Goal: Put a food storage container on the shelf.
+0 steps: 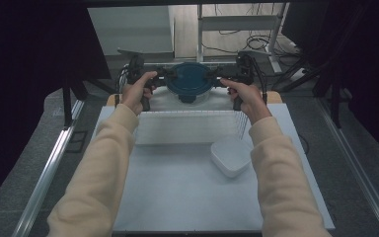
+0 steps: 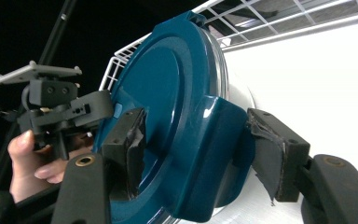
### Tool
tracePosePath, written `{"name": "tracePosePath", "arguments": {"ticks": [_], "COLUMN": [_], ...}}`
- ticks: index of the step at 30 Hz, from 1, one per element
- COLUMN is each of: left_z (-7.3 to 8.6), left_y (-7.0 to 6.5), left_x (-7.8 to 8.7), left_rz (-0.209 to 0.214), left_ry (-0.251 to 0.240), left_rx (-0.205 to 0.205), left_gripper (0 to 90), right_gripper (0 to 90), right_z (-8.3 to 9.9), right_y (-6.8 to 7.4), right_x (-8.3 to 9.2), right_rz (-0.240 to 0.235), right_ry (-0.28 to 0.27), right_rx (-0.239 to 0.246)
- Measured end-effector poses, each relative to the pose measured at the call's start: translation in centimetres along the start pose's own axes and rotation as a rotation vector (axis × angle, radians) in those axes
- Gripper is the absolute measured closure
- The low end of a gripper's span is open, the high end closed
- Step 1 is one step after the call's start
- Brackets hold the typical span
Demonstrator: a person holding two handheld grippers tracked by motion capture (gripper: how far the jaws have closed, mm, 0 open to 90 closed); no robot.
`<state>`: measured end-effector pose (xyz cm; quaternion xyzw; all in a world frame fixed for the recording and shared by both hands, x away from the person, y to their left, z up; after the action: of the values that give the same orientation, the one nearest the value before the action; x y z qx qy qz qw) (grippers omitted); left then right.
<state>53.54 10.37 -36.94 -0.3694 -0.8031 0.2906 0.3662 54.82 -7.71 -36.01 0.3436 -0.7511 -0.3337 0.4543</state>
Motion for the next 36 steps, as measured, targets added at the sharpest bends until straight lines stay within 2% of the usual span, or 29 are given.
{"name": "tracePosePath", "arguments": {"ticks": [5,7,10,13,14,15,16,17,19,21,23,27,28,29,30,31,35,36], "left_z": [0.2,0.3,0.2,0.0,0.0,0.1,0.4,0.6,1.4,2.3,3.3,5.6,5.6,6.9,6.9,8.1,10.7,10.7], "left_y": [0.0,-0.1,-0.3,-0.7,-0.7,-0.9,-1.2,-1.4,-1.8,-1.9,-2.0,-1.8,-1.8,-1.8,-1.8,-1.7,-1.4,-1.4], "left_x": [0.1,0.0,0.5,1.5,1.5,1.8,2.6,3.0,3.7,4.4,4.9,5.7,5.7,6.1,6.1,6.5,7.0,7.0], "left_rz": [0.023,0.023,0.012,-0.022,-0.022,-0.029,-0.049,-0.059,-0.075,-0.103,-0.112,-0.135,-0.135,-0.151,-0.151,-0.171,-0.18,-0.18], "left_ry": [-0.006,-0.003,-0.034,-0.067,-0.067,-0.074,-0.08,-0.082,-0.084,-0.077,-0.078,-0.066,-0.066,-0.053,-0.053,-0.047,-0.017,-0.017], "left_rx": [-0.01,-0.049,-0.099,-0.161,-0.161,-0.175,-0.209,-0.227,-0.257,-0.295,-0.321,-0.385,-0.385,-0.419,-0.419,-0.45,-0.479,-0.479], "left_gripper": [39.0,35.7,25.0,20.9,20.0,20.0,19.0,19.0,19.1,19.3,19.5,19.8,19.8,20.1,20.3,20.7,21.2,21.2], "right_gripper": [38.0,30.3,20.8,15.1,14.2,14.2,13.3,13.0,13.0,13.1,13.1,13.1,13.1,13.3,13.5,14.1,15.9,15.9], "right_z": [0.0,-0.2,-0.3,0.0,0.2,0.2,0.5,0.7,1.2,1.9,2.8,4.4,4.4,5.2,5.6,6.1,8.1,8.1], "right_y": [0.0,0.1,0.8,1.7,2.0,2.0,2.4,2.6,2.8,2.8,2.6,1.9,1.9,1.6,1.5,1.3,0.3,0.3], "right_x": [0.0,0.1,0.5,1.1,1.3,1.3,1.8,2.1,2.8,3.3,3.9,5.0,5.0,5.5,5.9,6.2,7.2,7.2], "right_rz": [0.008,0.046,0.072,0.086,0.093,0.093,0.109,0.122,0.145,0.15,0.166,0.178,0.178,0.188,0.196,0.199,0.211,0.211], "right_ry": [-0.01,-0.055,-0.109,-0.137,-0.141,-0.141,-0.15,-0.151,-0.155,-0.145,-0.138,-0.121,-0.121,-0.125,-0.127,-0.126,-0.122,-0.122], "right_rx": [0.015,0.044,0.071,0.139,0.161,0.161,0.218,0.246,0.299,0.338,0.375,0.424,0.424,0.448,0.465,0.482,0.523,0.523]}}
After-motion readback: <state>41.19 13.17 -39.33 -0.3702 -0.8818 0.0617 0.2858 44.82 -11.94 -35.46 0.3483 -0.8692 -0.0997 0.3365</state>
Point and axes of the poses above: each handheld gripper's, and its own axes: x roughly backward along the jaws, z roughly out of its underside, y roughly to its left, the point moved 9 cm from there along -x, roughly forward along the jaws, and after that the axes turned 8 degrees about -x, right-handed, at the moved point
